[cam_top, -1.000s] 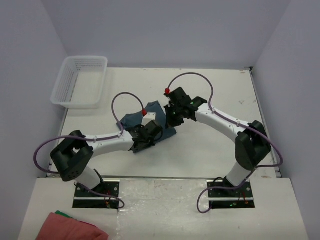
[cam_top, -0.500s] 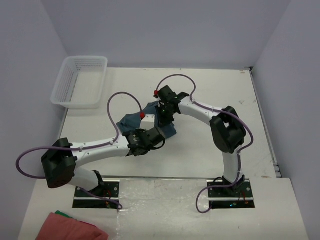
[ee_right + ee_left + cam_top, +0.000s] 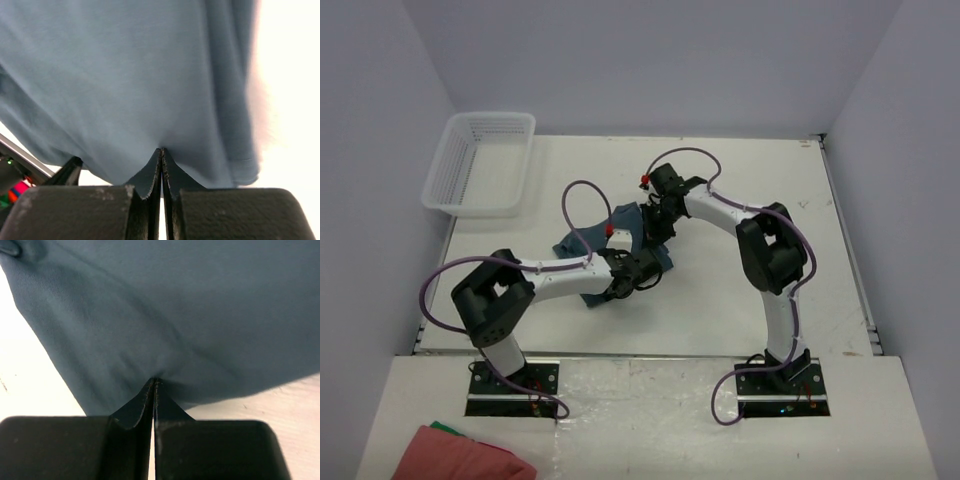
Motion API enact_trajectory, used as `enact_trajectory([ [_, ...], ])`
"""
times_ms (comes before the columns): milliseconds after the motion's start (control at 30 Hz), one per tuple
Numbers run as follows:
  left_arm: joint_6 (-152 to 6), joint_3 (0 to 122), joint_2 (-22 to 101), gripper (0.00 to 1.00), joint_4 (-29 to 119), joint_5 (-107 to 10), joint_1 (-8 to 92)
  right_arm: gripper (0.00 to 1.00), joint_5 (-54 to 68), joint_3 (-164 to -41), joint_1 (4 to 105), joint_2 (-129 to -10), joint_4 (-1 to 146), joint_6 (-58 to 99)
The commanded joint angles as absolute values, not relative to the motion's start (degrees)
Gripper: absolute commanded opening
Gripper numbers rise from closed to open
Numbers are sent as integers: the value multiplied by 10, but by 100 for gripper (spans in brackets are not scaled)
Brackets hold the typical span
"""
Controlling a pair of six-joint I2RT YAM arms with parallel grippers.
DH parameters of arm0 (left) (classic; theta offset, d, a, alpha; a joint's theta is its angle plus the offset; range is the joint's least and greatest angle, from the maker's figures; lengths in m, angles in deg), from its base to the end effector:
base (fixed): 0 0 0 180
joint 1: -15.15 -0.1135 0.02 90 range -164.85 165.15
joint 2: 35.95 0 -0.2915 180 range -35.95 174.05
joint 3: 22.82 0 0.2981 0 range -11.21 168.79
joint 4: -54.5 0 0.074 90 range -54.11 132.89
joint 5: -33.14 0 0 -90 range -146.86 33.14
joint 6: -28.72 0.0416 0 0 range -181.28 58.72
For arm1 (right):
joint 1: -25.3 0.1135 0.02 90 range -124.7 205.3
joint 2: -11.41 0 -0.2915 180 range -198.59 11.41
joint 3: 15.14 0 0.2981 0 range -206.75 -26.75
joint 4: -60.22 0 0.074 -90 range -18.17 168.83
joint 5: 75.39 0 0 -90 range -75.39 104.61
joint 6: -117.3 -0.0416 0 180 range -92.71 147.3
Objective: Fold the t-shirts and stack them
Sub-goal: Smooth out wrinkles on the folded tshirt
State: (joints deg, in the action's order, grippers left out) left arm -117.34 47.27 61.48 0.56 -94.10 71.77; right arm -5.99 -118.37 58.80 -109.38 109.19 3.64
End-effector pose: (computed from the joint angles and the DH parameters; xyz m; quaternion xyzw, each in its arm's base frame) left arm 0.2074 -0.2690 0.1598 -0.0197 0.9450 0.1165 0.3049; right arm 0.4075 0.2873 0.1704 -0.1189 0.9567 0.2495 0.0920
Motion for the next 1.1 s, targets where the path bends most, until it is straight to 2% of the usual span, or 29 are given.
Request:
enact_trajectory([
  [0, -1196, 465, 620, 0, 0, -936, 694, 0, -99, -1201, 574, -1106, 1103, 29],
  [433, -1180, 378, 600, 0, 56, -852, 677, 0, -128, -1120, 570, -1104, 1080, -22],
  [767, -1173, 342, 574, 0, 64, -851, 683, 0, -103, -931, 570, -1029, 974, -85],
  [1067, -1168, 339, 572, 0, 70, -843, 686, 0, -46, -805, 571, -931, 947, -108],
])
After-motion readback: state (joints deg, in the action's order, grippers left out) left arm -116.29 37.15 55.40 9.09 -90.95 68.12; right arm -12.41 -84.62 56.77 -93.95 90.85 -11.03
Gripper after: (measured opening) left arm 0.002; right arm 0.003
